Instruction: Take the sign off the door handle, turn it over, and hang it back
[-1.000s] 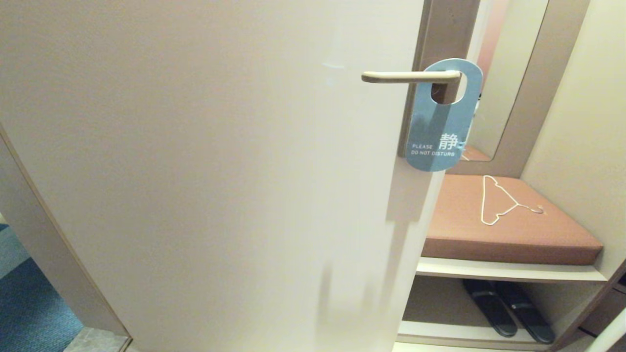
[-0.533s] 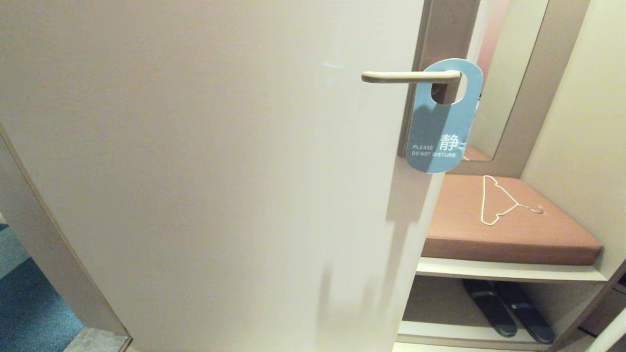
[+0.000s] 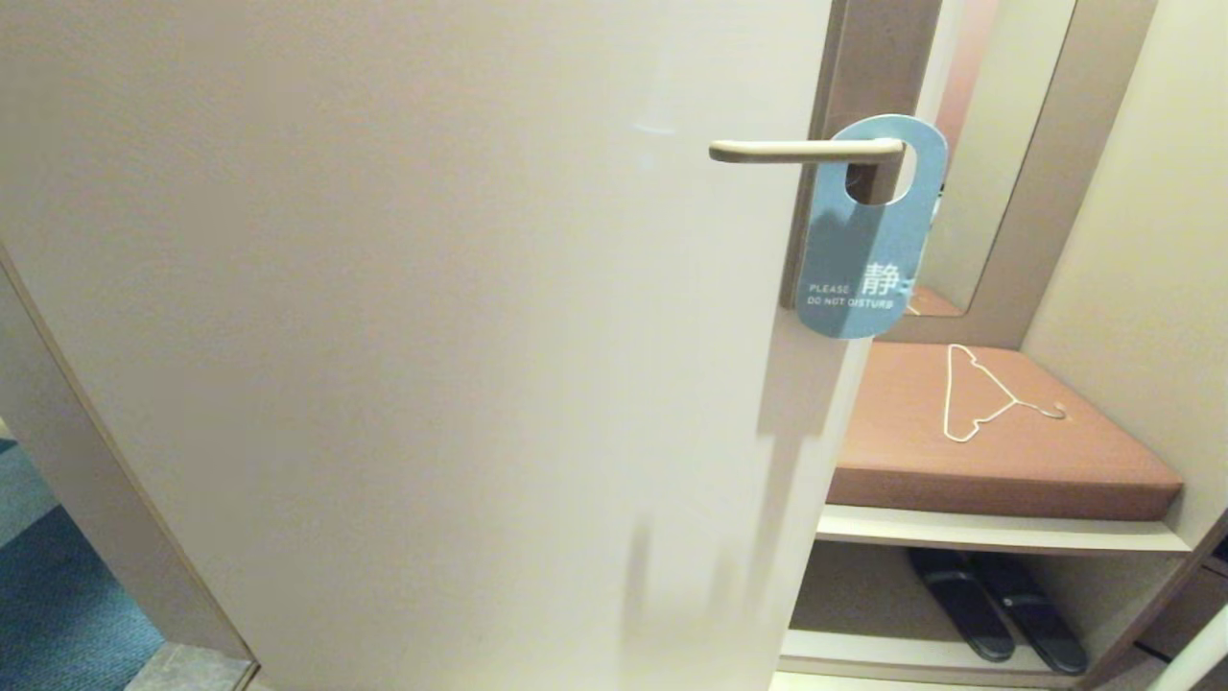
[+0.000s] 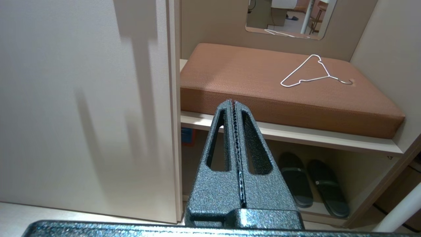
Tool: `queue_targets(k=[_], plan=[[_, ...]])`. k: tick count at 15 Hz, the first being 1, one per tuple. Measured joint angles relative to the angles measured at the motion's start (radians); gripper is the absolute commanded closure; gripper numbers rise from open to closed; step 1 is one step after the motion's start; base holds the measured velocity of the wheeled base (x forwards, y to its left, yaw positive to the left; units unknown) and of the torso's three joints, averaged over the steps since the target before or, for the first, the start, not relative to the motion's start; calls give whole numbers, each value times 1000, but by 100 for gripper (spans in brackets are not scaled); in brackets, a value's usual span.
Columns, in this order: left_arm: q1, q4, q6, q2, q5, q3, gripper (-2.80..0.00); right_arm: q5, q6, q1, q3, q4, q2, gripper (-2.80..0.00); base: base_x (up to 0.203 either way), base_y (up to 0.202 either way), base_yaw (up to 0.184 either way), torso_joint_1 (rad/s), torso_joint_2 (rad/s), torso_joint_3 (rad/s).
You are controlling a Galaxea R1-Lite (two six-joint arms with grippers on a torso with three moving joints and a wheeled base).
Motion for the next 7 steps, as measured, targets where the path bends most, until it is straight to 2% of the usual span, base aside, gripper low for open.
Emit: queue_targets(k=[7], plan=[[0, 0, 0, 0, 0, 0, 0, -15, 36, 0, 0, 0, 0, 0, 0, 0, 0, 0, 0, 0]])
